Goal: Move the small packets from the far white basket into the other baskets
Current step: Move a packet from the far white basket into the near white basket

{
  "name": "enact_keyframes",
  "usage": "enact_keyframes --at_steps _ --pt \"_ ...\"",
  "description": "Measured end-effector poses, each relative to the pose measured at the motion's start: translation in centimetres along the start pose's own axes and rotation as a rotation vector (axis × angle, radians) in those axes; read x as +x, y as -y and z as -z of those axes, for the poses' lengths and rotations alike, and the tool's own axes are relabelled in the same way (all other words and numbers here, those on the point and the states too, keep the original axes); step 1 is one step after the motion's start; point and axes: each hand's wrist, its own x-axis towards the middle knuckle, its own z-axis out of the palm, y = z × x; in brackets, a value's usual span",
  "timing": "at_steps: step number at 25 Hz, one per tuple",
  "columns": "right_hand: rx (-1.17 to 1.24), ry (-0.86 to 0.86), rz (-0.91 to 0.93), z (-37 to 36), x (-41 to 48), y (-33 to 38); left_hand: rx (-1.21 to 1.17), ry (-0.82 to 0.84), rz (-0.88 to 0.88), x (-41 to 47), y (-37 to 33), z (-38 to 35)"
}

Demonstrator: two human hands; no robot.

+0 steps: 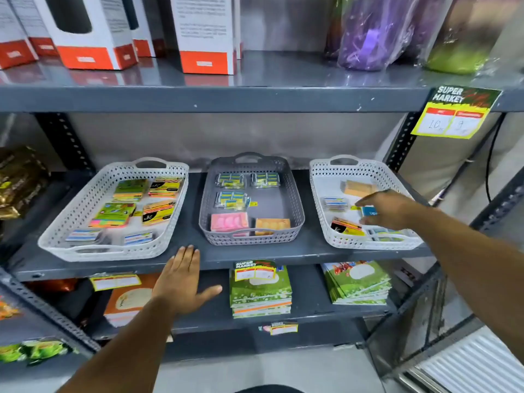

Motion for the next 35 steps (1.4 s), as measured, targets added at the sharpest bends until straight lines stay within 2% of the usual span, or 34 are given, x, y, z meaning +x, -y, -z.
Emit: enact_keyframes --at_steps 1,4,9,14,22,24,26,28,32,35 --pt "-0.013 0.050 0.020 -0.6 0.7 -0.2 -0.009 0.020 0.026 0.4 -0.2 -0.3" --pt "0.010 0.220 0.053 -2.1 2.7 0.4 -0.031 -0.089 0.064 0.7 -0.9 -1.2" --pt "-0.150 0.291 0.104 -4.9 5.2 0.9 -0.039 -0.083 0.089 0.5 -1.3 -1.6" --pt "0.008 0.219 0.130 -6.5 5.6 -0.3 -0.078 -0.138 0.069 0.5 -0.9 -2.1" --pt "0.108 0.227 0.022 -6.8 5.1 -0.2 -0.143 -0.220 0.070 0.7 -0.5 -3.0" --pt "0.172 0.263 -0.013 -5.4 4.9 -0.4 -0.158 -0.251 0.046 0.8 0.0 -3.2" --pt "0.117 0.286 0.005 -2.6 5.4 -0.6 -0.165 -0.277 0.021 0.8 0.4 -3.2" --pt "0.024 0.240 0.056 0.6 7.3 -0.1 -0.164 -0.283 0.007 0.8 0.6 -3.2" --pt "0.177 -0.020 0.223 6.5 12.8 8.8 -0.137 -0.243 -0.003 0.5 0.5 -3.2" --pt "0.168 -0.040 0.476 7.9 17.6 19.8 -0.130 -0.222 -0.002 0.4 0.6 -3.2"
